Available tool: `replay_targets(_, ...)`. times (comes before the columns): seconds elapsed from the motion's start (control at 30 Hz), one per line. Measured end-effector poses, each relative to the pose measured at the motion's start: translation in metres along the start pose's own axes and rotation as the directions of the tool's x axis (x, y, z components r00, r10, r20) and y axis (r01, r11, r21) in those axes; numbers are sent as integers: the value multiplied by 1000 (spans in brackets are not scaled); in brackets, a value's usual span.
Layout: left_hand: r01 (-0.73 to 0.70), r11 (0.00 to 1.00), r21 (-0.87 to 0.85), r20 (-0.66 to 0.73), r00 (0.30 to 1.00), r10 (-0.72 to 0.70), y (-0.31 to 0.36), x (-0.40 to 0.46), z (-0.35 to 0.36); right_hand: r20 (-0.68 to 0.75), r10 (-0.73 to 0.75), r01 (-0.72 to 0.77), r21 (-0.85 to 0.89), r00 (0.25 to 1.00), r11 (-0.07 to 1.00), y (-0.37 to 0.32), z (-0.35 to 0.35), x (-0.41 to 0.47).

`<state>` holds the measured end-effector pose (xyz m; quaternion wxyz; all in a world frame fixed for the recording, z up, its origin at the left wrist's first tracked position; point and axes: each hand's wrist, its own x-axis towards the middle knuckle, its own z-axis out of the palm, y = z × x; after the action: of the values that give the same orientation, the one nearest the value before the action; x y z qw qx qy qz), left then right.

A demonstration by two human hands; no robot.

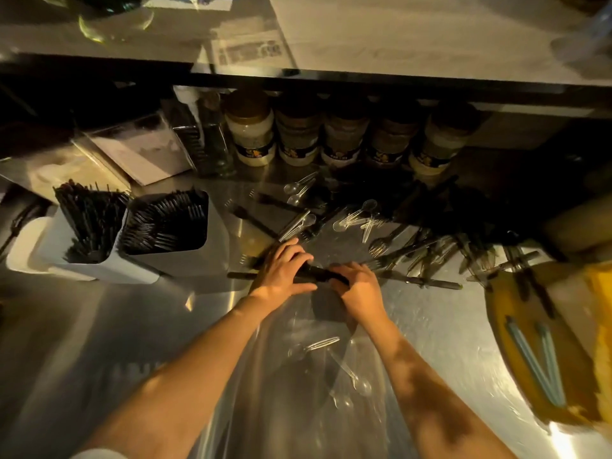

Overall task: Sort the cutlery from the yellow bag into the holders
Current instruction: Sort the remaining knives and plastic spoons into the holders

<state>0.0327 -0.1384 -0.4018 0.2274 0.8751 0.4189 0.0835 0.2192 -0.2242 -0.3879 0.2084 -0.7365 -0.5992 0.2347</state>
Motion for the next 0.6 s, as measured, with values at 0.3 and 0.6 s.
replay_targets(0.3, 76, 992, -104, -25, 997, -79, -3, -9, -14, 16, 107, -102, -196, 994, 975, -5, -24, -2)
replay_targets(0.6, 78, 997, -17, -104, 991, -79, -18, -27, -15, 60, 594, -548, 466, 803, 694, -5, -31, -15)
